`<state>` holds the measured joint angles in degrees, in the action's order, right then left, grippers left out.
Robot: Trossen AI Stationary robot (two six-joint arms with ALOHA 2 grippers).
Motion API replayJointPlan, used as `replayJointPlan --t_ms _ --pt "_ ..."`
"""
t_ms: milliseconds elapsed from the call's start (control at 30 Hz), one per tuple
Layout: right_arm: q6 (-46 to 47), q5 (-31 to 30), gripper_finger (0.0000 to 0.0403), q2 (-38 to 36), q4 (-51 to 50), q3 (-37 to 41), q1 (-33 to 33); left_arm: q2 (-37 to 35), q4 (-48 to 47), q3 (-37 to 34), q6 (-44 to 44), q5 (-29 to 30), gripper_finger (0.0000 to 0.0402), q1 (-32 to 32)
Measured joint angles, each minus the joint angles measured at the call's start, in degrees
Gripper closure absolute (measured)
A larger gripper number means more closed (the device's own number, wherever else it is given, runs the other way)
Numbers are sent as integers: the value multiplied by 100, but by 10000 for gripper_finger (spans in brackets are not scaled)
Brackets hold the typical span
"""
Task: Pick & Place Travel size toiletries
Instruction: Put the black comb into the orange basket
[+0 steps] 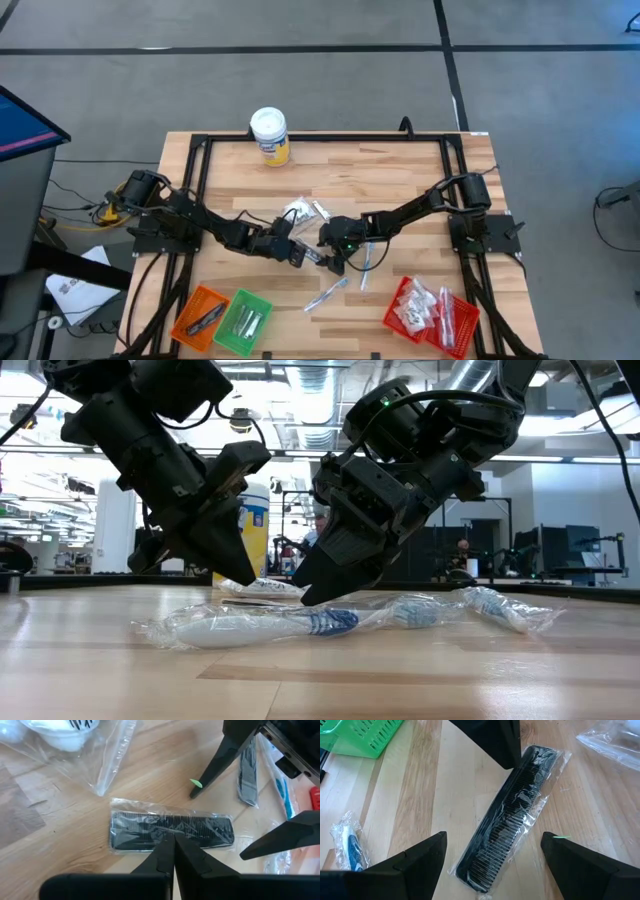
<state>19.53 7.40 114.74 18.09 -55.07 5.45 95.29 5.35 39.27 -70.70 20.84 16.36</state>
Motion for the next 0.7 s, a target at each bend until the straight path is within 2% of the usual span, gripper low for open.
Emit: replayJointPlan --t_ms 700 --pt "2 0 81 2 33 2 -7 -7 -381 7 -26 -173 401 -18"
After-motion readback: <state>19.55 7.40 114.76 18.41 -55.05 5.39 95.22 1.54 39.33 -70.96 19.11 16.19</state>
